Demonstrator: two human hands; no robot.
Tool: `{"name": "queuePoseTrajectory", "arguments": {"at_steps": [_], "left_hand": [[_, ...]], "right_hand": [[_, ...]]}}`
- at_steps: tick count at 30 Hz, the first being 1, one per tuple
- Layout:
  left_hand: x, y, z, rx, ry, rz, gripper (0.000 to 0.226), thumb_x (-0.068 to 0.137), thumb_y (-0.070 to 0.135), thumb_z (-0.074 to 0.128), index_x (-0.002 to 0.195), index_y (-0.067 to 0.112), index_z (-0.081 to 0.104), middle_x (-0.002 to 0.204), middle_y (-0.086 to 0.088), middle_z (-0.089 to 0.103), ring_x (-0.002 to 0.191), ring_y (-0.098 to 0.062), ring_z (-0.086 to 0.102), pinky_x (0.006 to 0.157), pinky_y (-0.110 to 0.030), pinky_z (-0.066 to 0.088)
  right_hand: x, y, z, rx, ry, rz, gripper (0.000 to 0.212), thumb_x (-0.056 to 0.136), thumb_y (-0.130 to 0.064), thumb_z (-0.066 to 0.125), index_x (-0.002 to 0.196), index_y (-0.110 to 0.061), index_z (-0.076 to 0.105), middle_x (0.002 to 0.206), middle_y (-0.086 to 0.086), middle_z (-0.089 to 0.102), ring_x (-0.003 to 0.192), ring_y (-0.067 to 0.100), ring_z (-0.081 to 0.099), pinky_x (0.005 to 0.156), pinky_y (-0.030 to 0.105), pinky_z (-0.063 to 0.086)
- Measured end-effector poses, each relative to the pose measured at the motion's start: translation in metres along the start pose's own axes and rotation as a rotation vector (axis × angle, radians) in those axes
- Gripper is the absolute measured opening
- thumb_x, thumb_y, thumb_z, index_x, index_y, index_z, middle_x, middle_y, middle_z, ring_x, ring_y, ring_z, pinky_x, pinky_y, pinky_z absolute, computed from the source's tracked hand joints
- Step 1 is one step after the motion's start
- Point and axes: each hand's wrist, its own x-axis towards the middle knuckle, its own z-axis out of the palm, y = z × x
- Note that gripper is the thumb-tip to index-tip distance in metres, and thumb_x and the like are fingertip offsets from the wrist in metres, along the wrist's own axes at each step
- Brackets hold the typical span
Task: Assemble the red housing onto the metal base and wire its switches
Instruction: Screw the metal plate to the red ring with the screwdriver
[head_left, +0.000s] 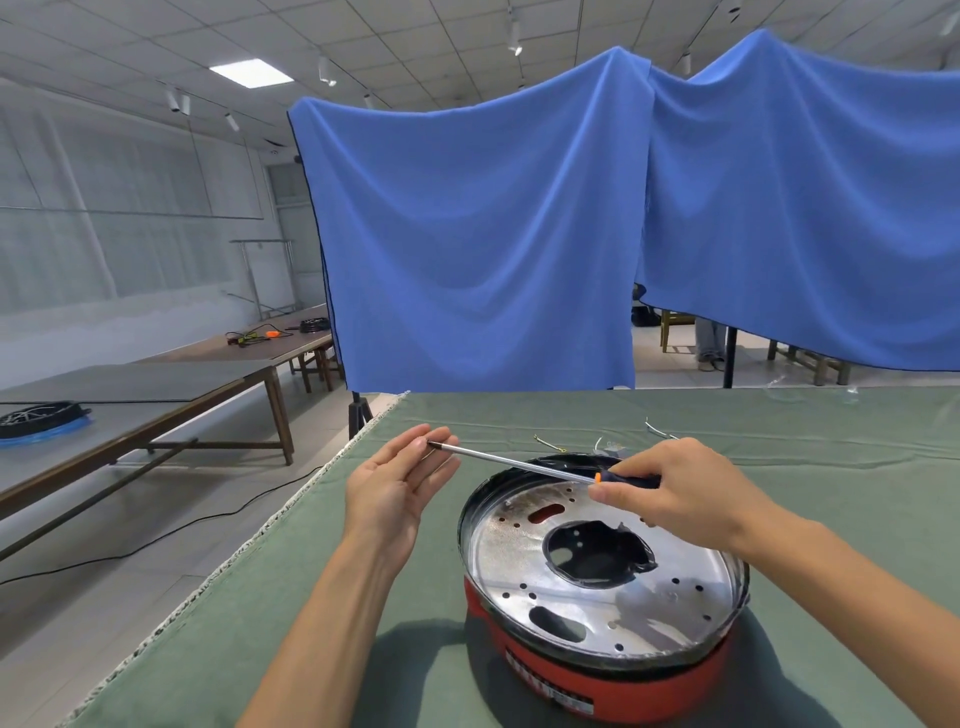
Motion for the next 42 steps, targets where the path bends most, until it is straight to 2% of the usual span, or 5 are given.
{"name": "queuePoseTrajectory", "arguments": {"at_steps": [16,21,28,36,42], "left_hand": [[-0.005,-0.013,0.028,-0.041,0.022,-0.114,0.022,0.099,0.011,0.046,0.100,-0.005,0.060,0.090,-0.019,0.073,0.081,-0.027,0.073,0.064,-0.033,0.061],[-0.002,-0.011,0.034,0.006,0.117,-0.104,0.019,0.098,0.007,0.047,0.090,-0.006,0.059,0.079,-0.018,0.073,0.069,-0.025,0.073,0.057,-0.030,0.060],[0.001,-0.009,0.036,-0.284,0.295,-0.261,0.020,0.102,0.008,0.040,0.102,-0.007,0.053,0.107,-0.022,0.062,0.090,-0.028,0.064,0.079,-0.032,0.053],[-0.018,-0.010,0.048,-0.269,0.260,-0.317,0.027,0.099,0.005,0.047,0.121,-0.008,0.051,0.095,-0.024,0.064,0.094,-0.034,0.064,0.058,-0.030,0.056],[-0.032,0.006,0.037,-0.091,0.166,-0.294,0.022,0.097,0.012,0.052,0.090,-0.008,0.060,0.077,-0.021,0.071,0.052,-0.022,0.069,0.043,-0.024,0.055]], "right_hand": [[0.004,-0.011,0.000,0.436,-0.367,0.246,0.045,0.084,-0.054,0.061,0.076,-0.010,0.069,0.063,0.008,0.070,0.044,0.020,0.055,0.047,0.027,0.046],[0.011,-0.010,0.001,0.863,-0.390,0.393,0.025,0.089,-0.020,0.050,0.107,-0.004,0.058,0.083,0.012,0.072,0.064,0.034,0.068,0.048,0.032,0.050],[0.006,-0.008,-0.008,1.698,-0.205,0.062,0.044,0.075,-0.009,0.060,0.118,-0.011,0.052,0.127,0.014,0.060,0.117,0.036,0.058,0.086,0.034,0.054],[0.013,-0.049,0.018,1.500,0.351,0.217,0.014,0.082,-0.011,0.067,0.095,-0.011,0.062,0.078,0.007,0.073,0.062,0.020,0.070,0.049,0.024,0.053],[0.019,-0.061,0.022,1.472,0.471,0.276,0.014,0.082,-0.015,0.071,0.083,-0.012,0.057,0.067,0.005,0.069,0.058,0.027,0.070,0.046,0.025,0.053]]}}
